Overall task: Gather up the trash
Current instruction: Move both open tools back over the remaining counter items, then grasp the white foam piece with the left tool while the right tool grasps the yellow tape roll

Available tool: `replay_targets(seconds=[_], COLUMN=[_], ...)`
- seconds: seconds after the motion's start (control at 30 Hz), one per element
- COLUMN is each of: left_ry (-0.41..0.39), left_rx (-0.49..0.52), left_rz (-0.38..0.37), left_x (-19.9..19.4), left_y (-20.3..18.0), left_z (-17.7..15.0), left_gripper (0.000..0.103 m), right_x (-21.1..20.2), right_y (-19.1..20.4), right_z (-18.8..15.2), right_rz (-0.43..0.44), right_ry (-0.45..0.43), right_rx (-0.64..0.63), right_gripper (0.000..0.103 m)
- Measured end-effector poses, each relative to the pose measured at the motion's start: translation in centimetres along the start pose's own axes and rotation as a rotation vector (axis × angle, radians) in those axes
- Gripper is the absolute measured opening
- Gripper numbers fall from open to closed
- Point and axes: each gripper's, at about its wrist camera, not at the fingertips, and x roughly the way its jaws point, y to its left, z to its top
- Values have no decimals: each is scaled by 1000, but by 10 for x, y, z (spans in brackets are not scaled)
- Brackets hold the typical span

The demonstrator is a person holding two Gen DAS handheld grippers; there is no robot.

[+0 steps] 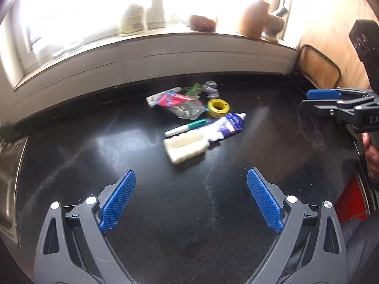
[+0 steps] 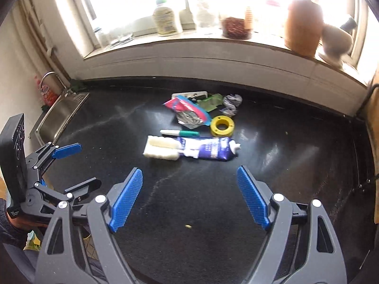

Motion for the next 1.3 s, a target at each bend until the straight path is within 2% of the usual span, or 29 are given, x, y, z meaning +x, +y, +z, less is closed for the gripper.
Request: replay_targets(seconds=[0.17, 0.37, 0.53, 0.77, 0.87, 1.0, 1.03, 1.13, 1.17, 1.2, 1.23, 1.3], left_ry=[42, 89, 71, 156, 184, 180, 181, 195, 203, 206, 204, 205], left_rx=[86, 203, 273, 380, 400, 342, 327, 295, 285, 276, 261, 232], left_rz=[-24, -40, -67, -114, -123, -143, -151, -166, -173, -172, -170, -165], left_x=[24, 72, 108, 164, 177, 185, 186, 189, 189, 189, 187, 185], left_y=[-7, -1, 6, 8, 11, 19, 20, 22, 21, 21, 21, 22], left_z=[11, 23, 33, 37, 32, 30, 31, 29, 27, 27, 26, 27], left_gripper=[92, 92, 92, 92, 92, 91, 90, 72, 66, 62, 58, 46], right_x=[10, 39, 87, 162, 191, 224, 230, 242, 245, 246, 245, 245], right_y=[-21, -39, -47, -60, -64, -68, -69, -68, -67, -65, -63, -61], right_z=[2, 13, 35, 55, 58, 62, 63, 69, 71, 72, 74, 77], right_rz=[9, 15, 11, 13, 2, -18, -23, -48, -58, -65, -74, -77], right_ry=[21, 60, 102, 203, 241, 273, 278, 266, 262, 258, 250, 253], right_rx=[32, 45, 41, 17, 0, -16, -16, -45, -59, -68, -84, -93], right_gripper=[79, 79, 79, 79, 79, 79, 79, 81, 75, 60, 55, 55])
